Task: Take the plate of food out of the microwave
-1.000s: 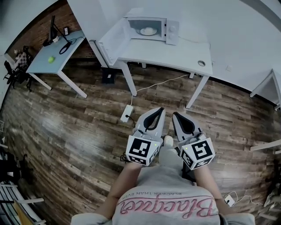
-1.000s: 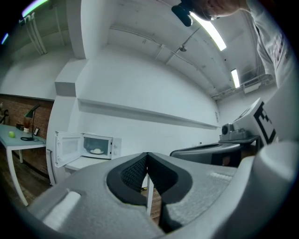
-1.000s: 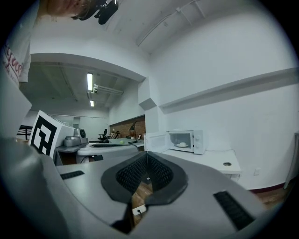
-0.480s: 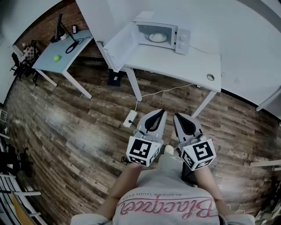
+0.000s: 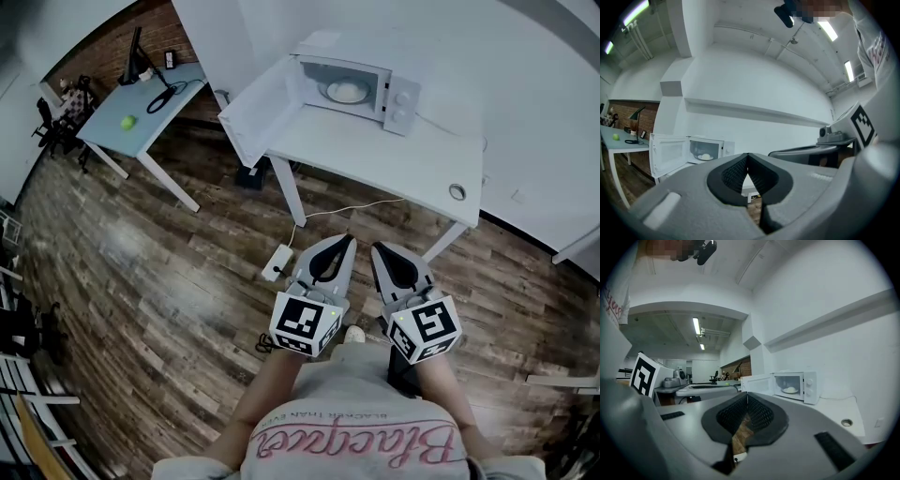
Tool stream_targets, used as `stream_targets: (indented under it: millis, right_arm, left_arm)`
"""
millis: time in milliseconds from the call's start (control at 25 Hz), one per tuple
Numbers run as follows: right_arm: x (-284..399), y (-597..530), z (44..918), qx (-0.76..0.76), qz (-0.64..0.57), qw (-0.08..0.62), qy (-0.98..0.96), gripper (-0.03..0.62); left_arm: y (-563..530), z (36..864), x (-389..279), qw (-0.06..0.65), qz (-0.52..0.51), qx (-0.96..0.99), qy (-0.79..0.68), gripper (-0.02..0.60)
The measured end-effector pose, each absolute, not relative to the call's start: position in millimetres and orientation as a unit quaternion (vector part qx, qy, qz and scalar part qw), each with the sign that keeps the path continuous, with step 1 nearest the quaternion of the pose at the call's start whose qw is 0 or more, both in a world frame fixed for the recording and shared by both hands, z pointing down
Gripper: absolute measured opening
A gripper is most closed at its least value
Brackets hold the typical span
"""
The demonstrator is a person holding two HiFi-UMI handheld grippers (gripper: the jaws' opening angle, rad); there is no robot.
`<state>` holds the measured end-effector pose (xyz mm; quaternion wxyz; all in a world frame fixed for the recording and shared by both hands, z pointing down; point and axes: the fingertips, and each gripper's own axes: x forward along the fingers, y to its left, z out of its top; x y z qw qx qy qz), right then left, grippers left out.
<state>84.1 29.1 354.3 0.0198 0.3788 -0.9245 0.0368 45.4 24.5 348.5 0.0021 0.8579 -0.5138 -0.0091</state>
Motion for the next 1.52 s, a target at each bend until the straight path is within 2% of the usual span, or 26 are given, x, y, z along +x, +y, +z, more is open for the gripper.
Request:
stream_targets:
  millis: [840,1520]
  right_arm:
    - [113,-41,348,0.362,0.031,0.010,-0.931,0.011]
    - [102,-97,352,0.368,0.034,0.005,-0.929,0.011]
  left_arm:
    - [-52,345,77,0.010,-0.016,0.851,-0.525,0.006]
    - [-117,339,65,-0.006,-0.017,0.854,-0.520,0.006]
